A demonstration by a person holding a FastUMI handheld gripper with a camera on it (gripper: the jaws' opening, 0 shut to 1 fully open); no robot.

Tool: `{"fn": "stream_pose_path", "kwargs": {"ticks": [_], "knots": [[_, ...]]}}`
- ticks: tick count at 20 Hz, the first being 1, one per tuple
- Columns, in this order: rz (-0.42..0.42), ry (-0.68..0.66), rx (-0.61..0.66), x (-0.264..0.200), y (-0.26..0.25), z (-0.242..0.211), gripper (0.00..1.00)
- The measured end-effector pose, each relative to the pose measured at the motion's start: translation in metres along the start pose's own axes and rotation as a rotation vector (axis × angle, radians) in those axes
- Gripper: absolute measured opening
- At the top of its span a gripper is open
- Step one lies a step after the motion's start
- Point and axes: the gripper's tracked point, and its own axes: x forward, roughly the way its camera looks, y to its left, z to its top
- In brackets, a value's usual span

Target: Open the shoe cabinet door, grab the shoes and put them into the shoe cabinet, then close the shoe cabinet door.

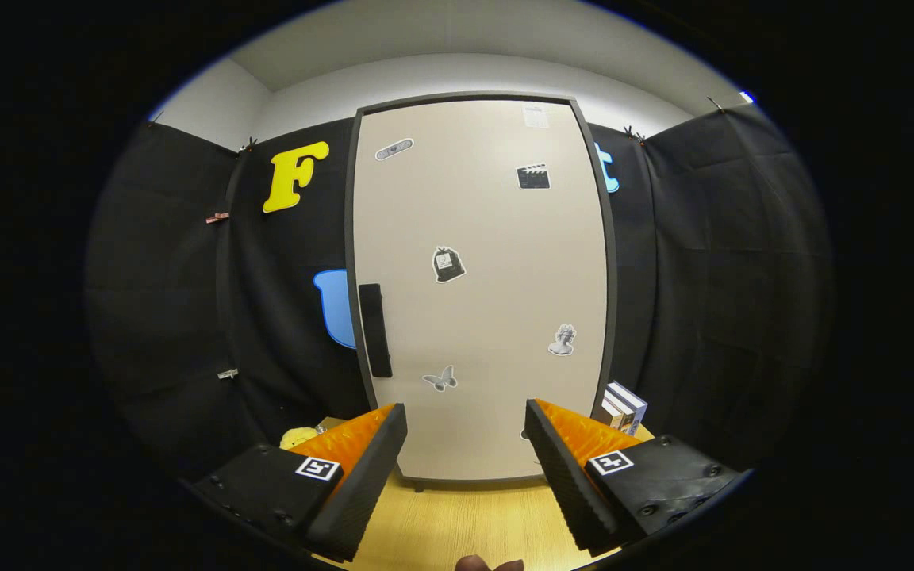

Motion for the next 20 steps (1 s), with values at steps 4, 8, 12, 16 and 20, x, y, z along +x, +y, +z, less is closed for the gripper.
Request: {"fn": "stream_pose_path", "kwargs": {"ticks": [4, 8, 12, 16, 20], "knots": [[0.006, 0.006, -0.006, 0.008, 0.003, -0.002, 0.98], [0.026, 0.014, -0.001, 0.016, 0.004, -0.008, 0.98], [0.058, 0.025, 0.005, 0.025, -0.003, -0.017, 0.98], [0.065, 0.013, -0.008, 0.036, -0.018, -0.017, 0.98], [0.038, -0.03, -0.013, 0.045, -0.042, -0.005, 0.98]]}}
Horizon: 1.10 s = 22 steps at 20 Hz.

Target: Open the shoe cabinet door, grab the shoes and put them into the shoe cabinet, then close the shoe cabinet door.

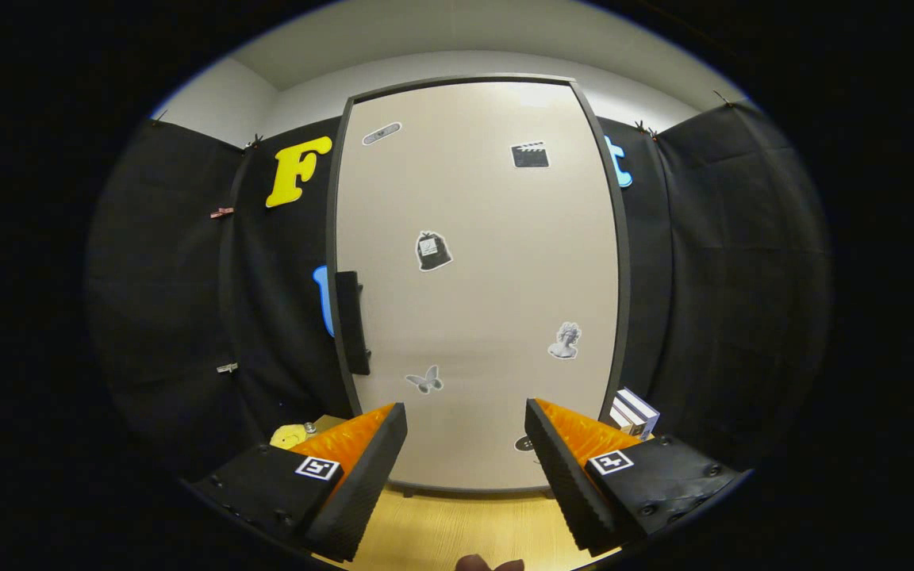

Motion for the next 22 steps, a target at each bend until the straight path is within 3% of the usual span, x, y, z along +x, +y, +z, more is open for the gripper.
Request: {"fn": "stream_pose_path", "kwargs": {"ticks": [10, 22], "knots": [[-0.015, -0.056, -0.07, 0.003, -0.029, 0.003, 0.98], [0.064, -0.105, -0.086, -0.006, -0.013, 0.008, 0.98]]}}
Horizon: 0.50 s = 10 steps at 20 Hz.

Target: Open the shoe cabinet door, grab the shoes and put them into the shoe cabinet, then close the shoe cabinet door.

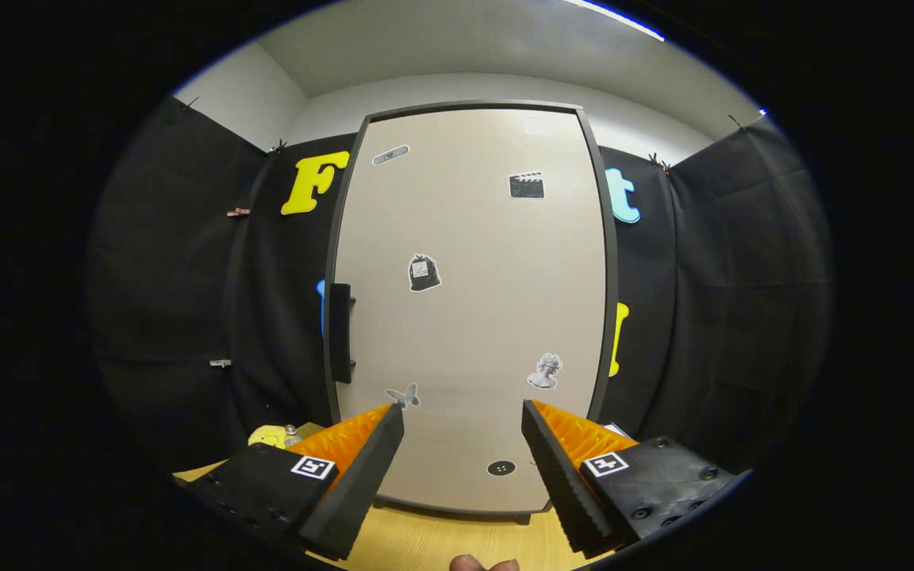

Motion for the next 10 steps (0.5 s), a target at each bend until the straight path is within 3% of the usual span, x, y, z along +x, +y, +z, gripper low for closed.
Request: {"fn": "stream_pose_path", "kwargs": {"ticks": [10], "knots": [[0.036, -0.021, -0.004, -0.0041, -0.0052, 0.0007, 0.97]]}}
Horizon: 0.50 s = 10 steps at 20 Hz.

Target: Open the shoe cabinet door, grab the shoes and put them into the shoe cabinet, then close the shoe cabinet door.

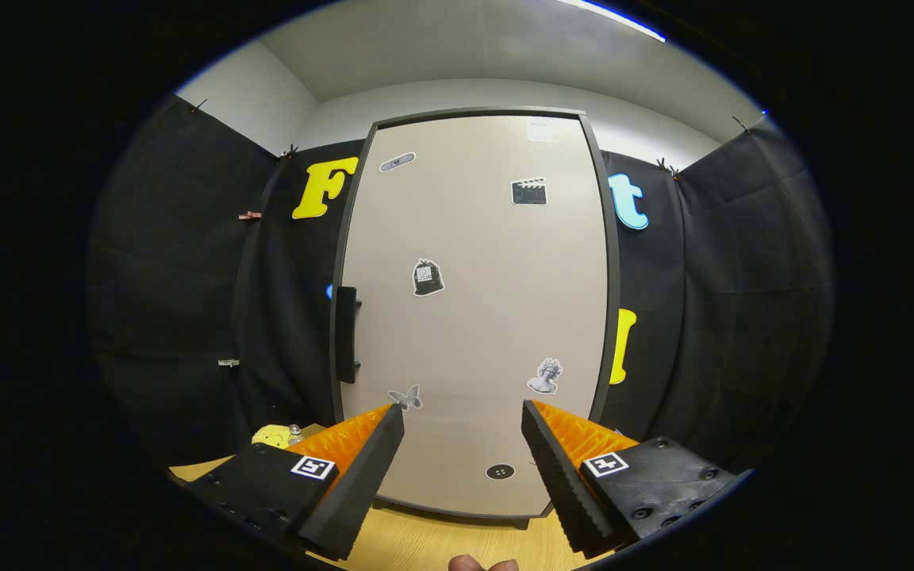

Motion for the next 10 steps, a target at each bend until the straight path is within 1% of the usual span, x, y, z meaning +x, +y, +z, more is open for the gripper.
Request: {"fn": "stream_pose_path", "kwargs": {"ticks": [10], "knots": [[0.014, 0.003, -0.001, 0.0024, 0.0044, -0.0002, 0.98]]}}
